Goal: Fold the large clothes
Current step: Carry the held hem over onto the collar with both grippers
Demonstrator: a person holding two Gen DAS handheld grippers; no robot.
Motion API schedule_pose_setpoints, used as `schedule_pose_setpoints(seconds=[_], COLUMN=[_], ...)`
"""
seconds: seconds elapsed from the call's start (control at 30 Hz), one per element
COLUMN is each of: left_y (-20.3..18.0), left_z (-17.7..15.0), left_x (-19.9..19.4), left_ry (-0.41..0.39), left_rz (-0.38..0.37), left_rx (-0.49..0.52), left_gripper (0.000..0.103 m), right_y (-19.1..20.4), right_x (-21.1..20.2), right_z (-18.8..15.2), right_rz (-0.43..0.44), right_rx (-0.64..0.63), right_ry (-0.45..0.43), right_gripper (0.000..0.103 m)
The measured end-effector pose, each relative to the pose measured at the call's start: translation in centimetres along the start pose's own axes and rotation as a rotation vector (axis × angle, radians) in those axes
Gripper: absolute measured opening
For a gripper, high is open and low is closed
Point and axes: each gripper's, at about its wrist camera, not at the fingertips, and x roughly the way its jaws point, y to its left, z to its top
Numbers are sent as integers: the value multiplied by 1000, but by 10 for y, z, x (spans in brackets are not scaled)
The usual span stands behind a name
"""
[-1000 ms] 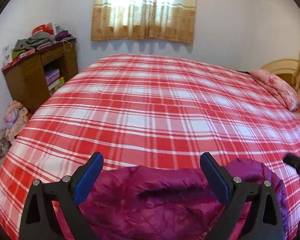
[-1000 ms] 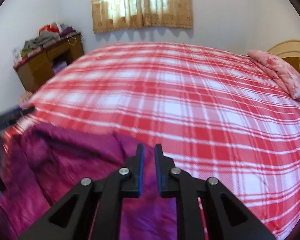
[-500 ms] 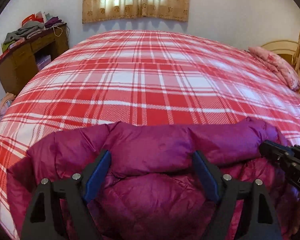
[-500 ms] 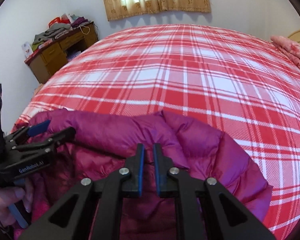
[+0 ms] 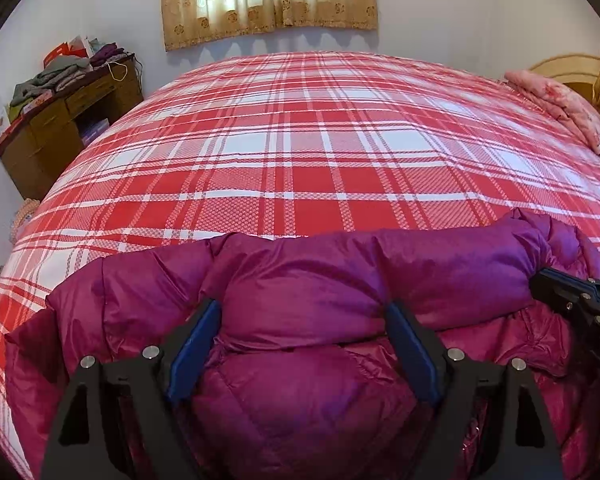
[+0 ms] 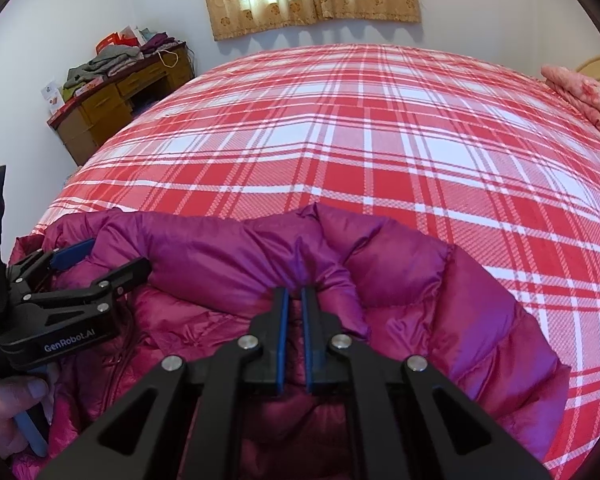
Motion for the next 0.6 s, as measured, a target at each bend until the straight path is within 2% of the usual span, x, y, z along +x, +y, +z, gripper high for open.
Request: schedule_pose_setpoints(seconds=[0.6], left_y=[-3], left_z=[1], left_x=[4], left_ry=[26], left_rz=[19], left_rx=[20], left_gripper=[89], right_y=[4], right_x=[3], right_z=[-1], right_rz=[-31], right_rx=[-24], right_ry=[5], right_gripper=[7])
